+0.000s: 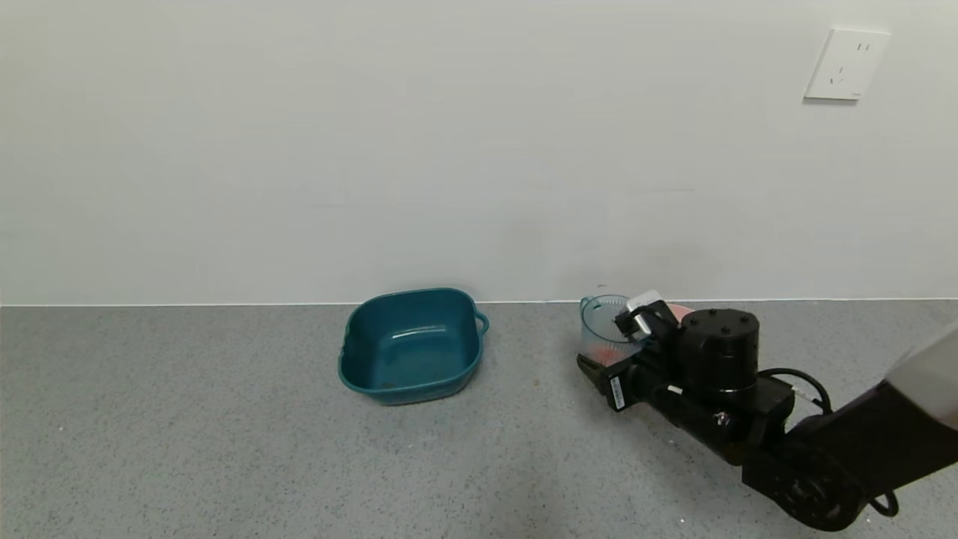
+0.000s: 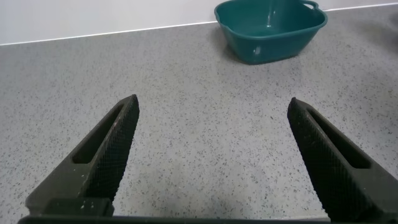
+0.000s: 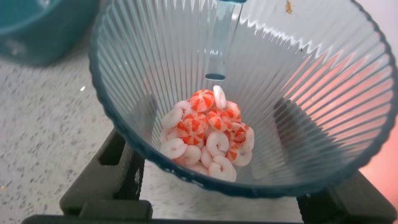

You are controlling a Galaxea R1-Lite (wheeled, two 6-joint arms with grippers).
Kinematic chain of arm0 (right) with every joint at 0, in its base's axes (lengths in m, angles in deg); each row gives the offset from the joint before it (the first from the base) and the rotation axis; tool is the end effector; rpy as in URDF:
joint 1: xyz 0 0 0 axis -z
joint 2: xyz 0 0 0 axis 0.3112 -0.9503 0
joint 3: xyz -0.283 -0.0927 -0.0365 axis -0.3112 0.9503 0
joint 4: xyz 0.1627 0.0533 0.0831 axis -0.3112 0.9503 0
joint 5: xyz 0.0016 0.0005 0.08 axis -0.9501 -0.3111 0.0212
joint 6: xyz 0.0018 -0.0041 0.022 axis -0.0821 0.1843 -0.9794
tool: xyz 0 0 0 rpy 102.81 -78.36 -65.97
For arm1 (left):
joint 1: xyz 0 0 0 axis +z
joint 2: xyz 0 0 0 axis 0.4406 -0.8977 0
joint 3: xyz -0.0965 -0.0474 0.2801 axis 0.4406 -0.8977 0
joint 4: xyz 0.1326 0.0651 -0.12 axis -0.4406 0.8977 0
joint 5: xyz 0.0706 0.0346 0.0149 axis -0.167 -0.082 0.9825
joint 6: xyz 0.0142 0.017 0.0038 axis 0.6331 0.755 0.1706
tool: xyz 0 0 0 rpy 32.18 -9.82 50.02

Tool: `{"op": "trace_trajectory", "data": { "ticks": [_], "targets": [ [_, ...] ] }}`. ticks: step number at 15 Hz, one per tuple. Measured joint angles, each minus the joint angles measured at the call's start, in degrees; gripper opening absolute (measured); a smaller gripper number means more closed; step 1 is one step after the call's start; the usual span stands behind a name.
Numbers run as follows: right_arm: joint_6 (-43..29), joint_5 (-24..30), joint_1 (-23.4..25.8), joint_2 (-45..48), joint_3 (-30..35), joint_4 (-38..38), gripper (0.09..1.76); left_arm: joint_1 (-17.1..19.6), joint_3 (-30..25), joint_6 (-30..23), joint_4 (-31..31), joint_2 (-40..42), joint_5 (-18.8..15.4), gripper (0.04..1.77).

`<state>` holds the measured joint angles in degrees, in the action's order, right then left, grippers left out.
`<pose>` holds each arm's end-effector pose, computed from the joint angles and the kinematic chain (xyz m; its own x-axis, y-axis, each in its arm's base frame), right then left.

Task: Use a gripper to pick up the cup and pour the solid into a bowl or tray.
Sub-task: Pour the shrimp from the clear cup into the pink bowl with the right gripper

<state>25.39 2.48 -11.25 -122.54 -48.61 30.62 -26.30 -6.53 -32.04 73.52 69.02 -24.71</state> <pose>0.3111 0.1711 0.1014 0.9056 0.3284 -0.2682 -0.3766 0.9137 -0.1526 -0.0229 -0.0004 0.0749 0.9997 -0.0238 -0.0054 0.0241 0.9967 0.0776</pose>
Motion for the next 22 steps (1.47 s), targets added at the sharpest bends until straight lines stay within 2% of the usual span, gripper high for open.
{"op": "trace_trajectory", "data": {
  "ticks": [4, 6, 10, 13, 18, 22],
  "targets": [
    [0.63, 0.89, 7.06, 7.58, -6.56, 11.74, 1.34, 0.00, 0.00, -0.02, 0.02, 0.00, 0.00, 1.72],
    [0.85, 3.64, 11.80, 10.12, -8.64, 15.17, 1.34, 0.00, 0.00, 0.00, 0.02, 0.00, -0.02, 1.72],
    [6.14, 9.09, 21.81, 12.21, -9.78, 17.59, 1.34, 0.00, 0.00, -0.02, 0.00, 0.00, 0.00, 1.72],
    [8.18, 11.81, 27.15, 12.37, -9.84, 18.19, 1.34, -0.02, 0.00, -0.02, 0.02, 0.00, 0.00, 1.72],
    [14.77, 13.63, 31.88, 11.43, -9.67, 18.20, 1.34, 0.00, 0.00, -0.02, 0.00, 0.00, 0.00, 1.72],
    [24.06, 13.47, 31.94, 10.00, -9.89, 18.16, 1.34, 0.00, 0.00, -0.02, 0.00, 0.00, 0.00, 1.72]
  ]
}}
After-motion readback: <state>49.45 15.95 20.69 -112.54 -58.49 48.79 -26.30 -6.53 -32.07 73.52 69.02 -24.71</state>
